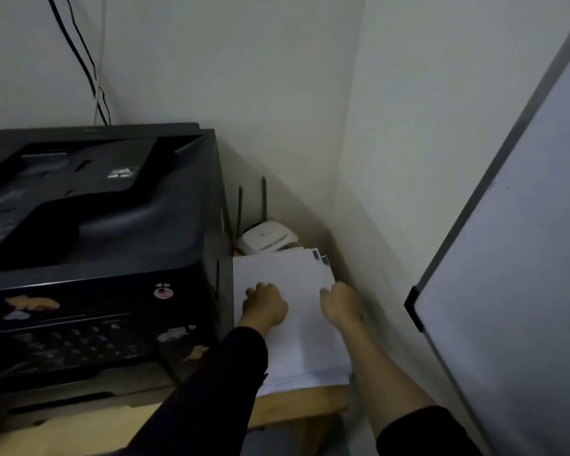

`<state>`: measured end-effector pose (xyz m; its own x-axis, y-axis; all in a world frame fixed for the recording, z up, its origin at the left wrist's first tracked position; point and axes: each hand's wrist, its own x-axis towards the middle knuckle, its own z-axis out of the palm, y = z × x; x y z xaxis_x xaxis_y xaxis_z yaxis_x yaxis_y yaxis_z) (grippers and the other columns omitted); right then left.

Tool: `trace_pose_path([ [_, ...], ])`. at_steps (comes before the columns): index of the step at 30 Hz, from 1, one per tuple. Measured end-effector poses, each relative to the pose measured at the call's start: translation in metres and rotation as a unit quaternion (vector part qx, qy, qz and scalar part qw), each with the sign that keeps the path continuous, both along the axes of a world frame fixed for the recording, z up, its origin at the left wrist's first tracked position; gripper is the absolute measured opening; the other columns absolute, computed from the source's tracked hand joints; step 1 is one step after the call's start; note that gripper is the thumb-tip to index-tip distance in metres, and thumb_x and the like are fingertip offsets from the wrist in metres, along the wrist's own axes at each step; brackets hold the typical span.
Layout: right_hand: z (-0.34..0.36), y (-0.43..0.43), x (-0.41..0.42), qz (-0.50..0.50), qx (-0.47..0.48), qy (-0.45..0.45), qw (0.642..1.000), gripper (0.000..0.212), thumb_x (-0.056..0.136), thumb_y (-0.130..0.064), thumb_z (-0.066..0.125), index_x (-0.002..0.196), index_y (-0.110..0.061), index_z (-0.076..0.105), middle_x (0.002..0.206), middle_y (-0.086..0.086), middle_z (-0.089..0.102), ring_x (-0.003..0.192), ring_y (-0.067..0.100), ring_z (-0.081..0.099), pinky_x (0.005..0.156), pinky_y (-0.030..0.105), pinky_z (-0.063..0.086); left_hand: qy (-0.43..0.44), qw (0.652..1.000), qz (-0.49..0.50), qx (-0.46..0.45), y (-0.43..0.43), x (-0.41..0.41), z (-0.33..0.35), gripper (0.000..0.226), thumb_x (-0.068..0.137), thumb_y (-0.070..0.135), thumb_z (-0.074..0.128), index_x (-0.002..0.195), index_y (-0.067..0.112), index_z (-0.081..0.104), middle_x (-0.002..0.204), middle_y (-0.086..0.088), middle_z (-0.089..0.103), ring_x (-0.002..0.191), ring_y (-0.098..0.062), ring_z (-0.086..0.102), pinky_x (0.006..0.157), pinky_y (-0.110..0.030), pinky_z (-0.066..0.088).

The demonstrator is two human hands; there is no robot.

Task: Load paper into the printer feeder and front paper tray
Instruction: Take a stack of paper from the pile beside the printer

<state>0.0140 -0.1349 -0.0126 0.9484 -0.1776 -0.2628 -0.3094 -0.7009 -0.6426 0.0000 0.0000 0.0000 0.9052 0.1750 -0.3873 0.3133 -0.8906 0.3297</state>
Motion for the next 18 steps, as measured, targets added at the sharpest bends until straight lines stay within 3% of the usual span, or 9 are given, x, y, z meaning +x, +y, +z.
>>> trace_pose_path([
  [3, -0.021, -0.004, -0.007, -0.003, -0.051, 0.121, 0.991, 0.043, 0.098, -0.034, 0.041, 0.125, -0.004, 0.054, 0.136, 0.017, 0.047, 0.122, 0.034, 0.046, 0.103, 0.042, 0.042, 0.061, 0.997, 0.007, 0.044, 0.011, -0.014, -0.023, 0.044, 0.093, 0.014, 0.040, 0.135, 0.001, 0.039, 0.145, -0.016, 0.034, 0.132, -0.036, 0.035, 0.109, -0.039, 0.035],
  [6, -0.032, 0.000, -0.009, 0.023, -0.042, 0.172, 0.984, 0.040, 0.096, -0.035, 0.041, 0.117, -0.006, 0.058, 0.130, 0.016, 0.053, 0.117, 0.032, 0.050, 0.101, 0.041, 0.044, 0.085, 0.995, 0.005, 0.049, 0.015, -0.018, -0.034, 0.047, 0.092, 0.016, 0.041, 0.137, 0.002, 0.037, 0.146, -0.016, 0.029, 0.133, -0.036, 0.035, 0.111, -0.038, 0.034],
  [8, -0.033, 0.008, -0.004, 0.017, -0.051, 0.168, 0.984, 0.035, 0.094, -0.027, 0.044, 0.115, -0.004, 0.060, 0.127, 0.016, 0.056, 0.115, 0.031, 0.052, 0.099, 0.037, 0.044, 0.081, 0.996, 0.008, 0.048, 0.015, -0.016, -0.031, 0.047, 0.092, 0.015, 0.041, 0.136, 0.002, 0.037, 0.145, -0.016, 0.028, 0.132, -0.037, 0.035, 0.111, -0.038, 0.034],
  [12, -0.030, 0.029, -0.002, -0.010, -0.097, 0.154, 0.983, 0.036, 0.091, -0.019, 0.052, 0.122, -0.002, 0.059, 0.130, 0.019, 0.053, 0.118, 0.033, 0.051, 0.101, 0.043, 0.046, 0.083, 0.995, 0.012, 0.046, 0.013, -0.014, -0.031, 0.046, 0.092, 0.015, 0.041, 0.135, 0.001, 0.037, 0.145, -0.016, 0.027, 0.131, -0.038, 0.036, 0.111, -0.040, 0.035],
  [18, -0.021, 0.035, -0.009, -0.036, -0.147, 0.025, 0.988, 0.036, 0.092, -0.023, 0.056, 0.123, -0.005, 0.052, 0.131, 0.016, 0.049, 0.118, 0.028, 0.047, 0.098, 0.035, 0.043, 0.081, 0.996, 0.023, 0.041, 0.011, -0.014, -0.034, 0.046, 0.091, 0.015, 0.041, 0.135, 0.003, 0.037, 0.145, -0.014, 0.026, 0.130, -0.036, 0.035, 0.109, -0.039, 0.036],
])
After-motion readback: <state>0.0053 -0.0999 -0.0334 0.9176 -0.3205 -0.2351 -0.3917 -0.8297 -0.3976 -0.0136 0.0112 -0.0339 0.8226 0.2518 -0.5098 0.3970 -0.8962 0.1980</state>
